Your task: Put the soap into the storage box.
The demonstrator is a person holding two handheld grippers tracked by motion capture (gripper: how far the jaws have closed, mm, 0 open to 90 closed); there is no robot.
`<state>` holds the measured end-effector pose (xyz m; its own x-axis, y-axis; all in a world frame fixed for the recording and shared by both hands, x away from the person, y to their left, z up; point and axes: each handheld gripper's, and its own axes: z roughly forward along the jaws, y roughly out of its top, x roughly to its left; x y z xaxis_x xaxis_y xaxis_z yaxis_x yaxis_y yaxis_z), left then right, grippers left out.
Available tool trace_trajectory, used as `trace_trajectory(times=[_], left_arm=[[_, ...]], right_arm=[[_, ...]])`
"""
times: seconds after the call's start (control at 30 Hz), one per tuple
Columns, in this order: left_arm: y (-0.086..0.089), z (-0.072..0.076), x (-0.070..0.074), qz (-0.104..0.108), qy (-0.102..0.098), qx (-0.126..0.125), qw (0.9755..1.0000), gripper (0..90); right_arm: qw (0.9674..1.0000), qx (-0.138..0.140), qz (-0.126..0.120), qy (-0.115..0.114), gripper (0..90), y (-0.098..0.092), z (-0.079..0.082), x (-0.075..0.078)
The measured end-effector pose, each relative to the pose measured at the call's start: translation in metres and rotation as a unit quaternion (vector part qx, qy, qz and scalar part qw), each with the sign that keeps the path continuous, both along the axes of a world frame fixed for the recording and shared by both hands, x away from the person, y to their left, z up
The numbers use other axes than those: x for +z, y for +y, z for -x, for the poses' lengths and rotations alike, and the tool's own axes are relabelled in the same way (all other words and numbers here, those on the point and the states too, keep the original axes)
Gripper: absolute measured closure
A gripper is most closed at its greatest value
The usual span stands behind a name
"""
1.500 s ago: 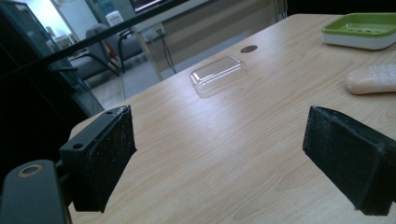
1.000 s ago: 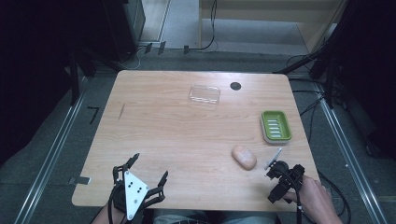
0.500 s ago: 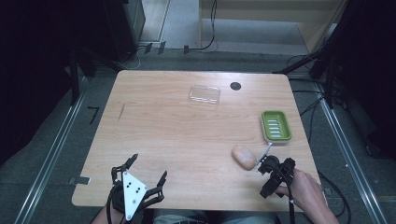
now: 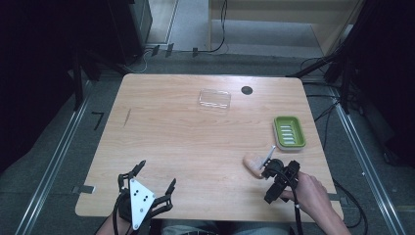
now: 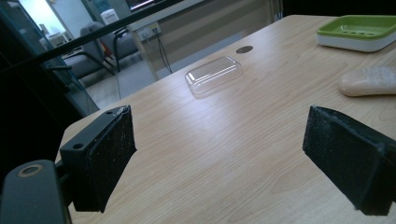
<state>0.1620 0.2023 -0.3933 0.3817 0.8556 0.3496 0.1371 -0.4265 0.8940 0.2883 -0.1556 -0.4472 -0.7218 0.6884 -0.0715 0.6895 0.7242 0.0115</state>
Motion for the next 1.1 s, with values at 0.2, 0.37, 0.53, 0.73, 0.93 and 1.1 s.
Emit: trace_trajectory(times=[0.2,0.37,0.53,0.73,0.93,1.1], left_arm=[[-0.002,-0.001,0.000,-0.002,0.000,-0.003,1.0000,9.9],[-0.001,-0.002,0.000,-0.001,0.001,-0.005,1.0000,9.9],[-0.002,-0.003,0.000,-0.001,0.001,-0.007,1.0000,9.9],[-0.003,-0.003,-0.001,-0.002,0.001,-0.008,1.0000,9.9],[-0.002,-0.003,0.000,-0.002,0.000,-0.007,1.0000,9.9],[-0.002,-0.003,-0.001,-0.001,0.001,-0.007,1.0000,9.9]], right_arm=[[0.9999,0.007,-0.008,-0.003,0.0,0.011,-0.007,0.004],[0.9999,0.008,-0.015,-0.003,0.0,0.019,-0.016,0.005],[0.9998,0.003,-0.019,-0.004,0.0,0.023,-0.025,0.005],[0.9992,-0.012,-0.038,-0.004,0.0,0.022,-0.039,0.008],[0.9989,-0.017,-0.044,-0.010,0.0,0.025,-0.049,0.008],[0.9989,-0.012,-0.044,-0.010,0.0,0.030,-0.057,0.007]])
